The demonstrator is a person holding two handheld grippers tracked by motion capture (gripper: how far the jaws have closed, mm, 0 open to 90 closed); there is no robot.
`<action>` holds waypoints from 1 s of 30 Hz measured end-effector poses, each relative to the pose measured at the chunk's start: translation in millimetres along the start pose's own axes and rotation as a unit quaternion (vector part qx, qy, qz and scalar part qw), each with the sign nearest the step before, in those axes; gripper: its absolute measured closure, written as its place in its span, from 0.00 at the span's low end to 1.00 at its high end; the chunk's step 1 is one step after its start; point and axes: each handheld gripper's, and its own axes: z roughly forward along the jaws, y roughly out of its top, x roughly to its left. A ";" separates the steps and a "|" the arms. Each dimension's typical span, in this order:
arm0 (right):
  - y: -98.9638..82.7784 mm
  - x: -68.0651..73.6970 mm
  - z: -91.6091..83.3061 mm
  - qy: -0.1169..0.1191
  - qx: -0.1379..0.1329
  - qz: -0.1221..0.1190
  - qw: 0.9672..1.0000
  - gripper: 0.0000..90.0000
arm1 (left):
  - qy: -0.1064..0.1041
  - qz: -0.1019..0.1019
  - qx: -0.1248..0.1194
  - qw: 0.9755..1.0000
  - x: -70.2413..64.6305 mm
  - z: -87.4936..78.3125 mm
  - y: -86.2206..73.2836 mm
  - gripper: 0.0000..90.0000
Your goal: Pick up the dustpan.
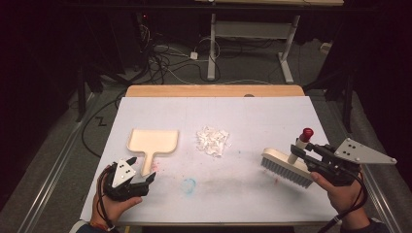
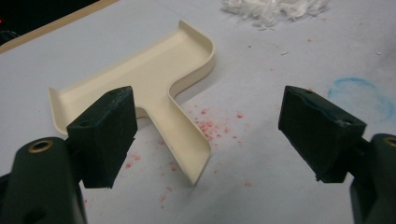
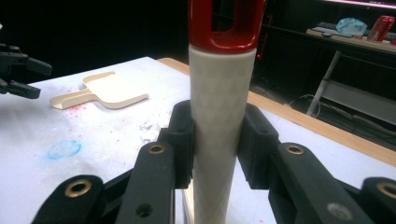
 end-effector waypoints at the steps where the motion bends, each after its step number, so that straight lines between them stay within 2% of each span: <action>1: -0.3 -0.9 -0.2 -0.001 -0.002 0.001 1.000 0.78 | 0.000 0.000 0.000 1.000 0.0 0.0 0.0 0.21; 4: -0.9 -2.5 -1.0 -0.003 -0.002 0.003 1.000 0.78 | 0.003 0.004 0.004 1.000 -1.1 1.7 1.2 0.21; 8: -0.8 -6.5 -1.2 -0.008 -0.007 0.007 1.000 0.78 | 0.003 -0.002 0.016 1.000 -0.1 6.5 -0.3 0.21; 10: -0.4 -8.7 -0.9 -0.012 -0.008 0.009 1.000 0.78 | 0.004 -0.009 0.024 1.000 1.5 9.1 -1.9 0.22; 12: -0.3 -10.6 1.0 -0.012 -0.009 0.013 1.000 0.78 | 0.020 -0.028 0.033 0.999 5.0 11.5 -3.9 0.21; 13: -0.1 -10.4 1.7 -0.014 -0.006 0.013 1.000 0.78 | 0.020 -0.028 0.033 0.999 5.0 11.5 -3.9 0.22; 14: 0.2 -10.2 2.5 -0.015 -0.006 0.012 1.000 0.78 | 0.037 -0.064 0.049 0.996 9.7 14.3 -3.4 0.22; 15: 0.2 -10.2 2.5 -0.015 -0.006 0.012 1.000 0.78 | 0.037 -0.064 0.049 0.996 9.7 14.3 -3.4 0.22; 17: 0.3 -9.4 4.0 -0.016 -0.003 0.009 1.000 0.78 | 0.035 -0.094 0.052 0.994 13.2 16.2 -3.2 0.22; 21: -1.8 -9.6 3.0 -0.021 0.001 0.008 1.000 0.78 | 0.039 -0.106 0.072 0.991 13.2 21.9 -0.6 0.22; 22: -2.2 -10.3 3.2 -0.022 -0.001 0.009 1.000 0.78 | 0.039 -0.118 0.090 0.988 11.5 29.3 1.4 0.23; 23: -2.0 -10.3 3.6 -0.021 -0.001 0.010 1.000 0.78 | 0.039 -0.118 0.090 0.988 11.5 29.3 1.4 0.24; 25: -2.2 -9.0 3.5 -0.023 -0.002 0.010 1.000 0.78 | 0.047 -0.136 0.108 0.984 12.1 41.3 7.1 0.25; 27: -3.7 -8.0 2.3 -0.024 0.001 0.005 1.000 0.78 | 0.046 -0.142 0.106 0.983 13.7 44.8 8.8 0.26; 30: -3.2 -9.0 2.4 -0.028 0.002 0.008 1.000 0.78 | 0.053 -0.162 0.124 0.978 20.1 63.5 10.4 0.30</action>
